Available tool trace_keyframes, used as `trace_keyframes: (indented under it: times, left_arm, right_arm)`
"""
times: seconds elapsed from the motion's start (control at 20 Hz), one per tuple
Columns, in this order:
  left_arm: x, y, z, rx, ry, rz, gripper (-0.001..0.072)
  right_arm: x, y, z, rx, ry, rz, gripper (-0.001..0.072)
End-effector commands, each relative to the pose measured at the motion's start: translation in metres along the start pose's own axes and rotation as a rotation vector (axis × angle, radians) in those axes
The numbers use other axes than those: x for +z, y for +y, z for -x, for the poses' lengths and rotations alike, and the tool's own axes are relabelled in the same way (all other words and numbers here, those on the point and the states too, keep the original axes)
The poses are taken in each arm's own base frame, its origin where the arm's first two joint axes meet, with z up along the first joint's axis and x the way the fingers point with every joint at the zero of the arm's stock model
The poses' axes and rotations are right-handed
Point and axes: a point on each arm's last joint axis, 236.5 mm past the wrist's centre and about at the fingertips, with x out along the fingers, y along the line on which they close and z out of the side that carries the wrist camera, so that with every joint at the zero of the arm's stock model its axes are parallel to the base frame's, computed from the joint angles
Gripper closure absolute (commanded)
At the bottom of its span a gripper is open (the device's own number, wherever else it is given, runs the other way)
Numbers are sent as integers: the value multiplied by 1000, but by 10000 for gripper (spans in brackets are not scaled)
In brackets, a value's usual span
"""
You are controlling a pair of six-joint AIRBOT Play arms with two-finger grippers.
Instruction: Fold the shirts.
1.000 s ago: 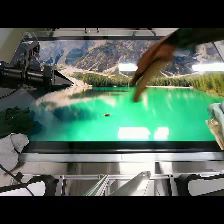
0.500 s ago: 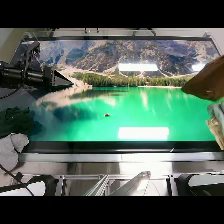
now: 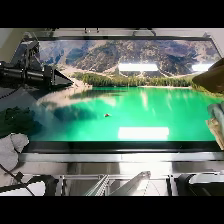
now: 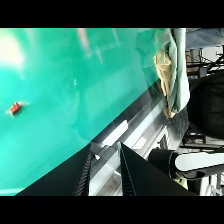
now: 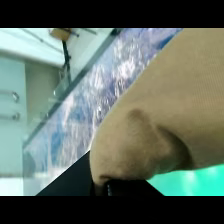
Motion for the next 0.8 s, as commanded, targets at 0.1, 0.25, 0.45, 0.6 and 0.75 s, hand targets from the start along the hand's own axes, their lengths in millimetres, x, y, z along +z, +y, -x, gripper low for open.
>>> trace_keyframes:
  times: [0.1,0.25,0.45,0.6,0.75]
  left_arm:
    - [-4,-1,0,-6,16,1,510]
    - [-12,-5,1,-22,52,0,510]
    - [-12,-4,1,-19,49,-1,510]
    - [-12,-4,0,-15,52,-1,510]
    - [-12,-3,1,-14,51,-1,510]
  right_arm:
    - [-69,-81,40,-416,265,-122,690]
    - [-59,-105,88,-696,162,-87,692]
    - [-39,-54,59,-471,75,-15,691]
    - [-20,-15,29,-301,9,64,691]
    - [1,-6,16,-286,-78,121,692]
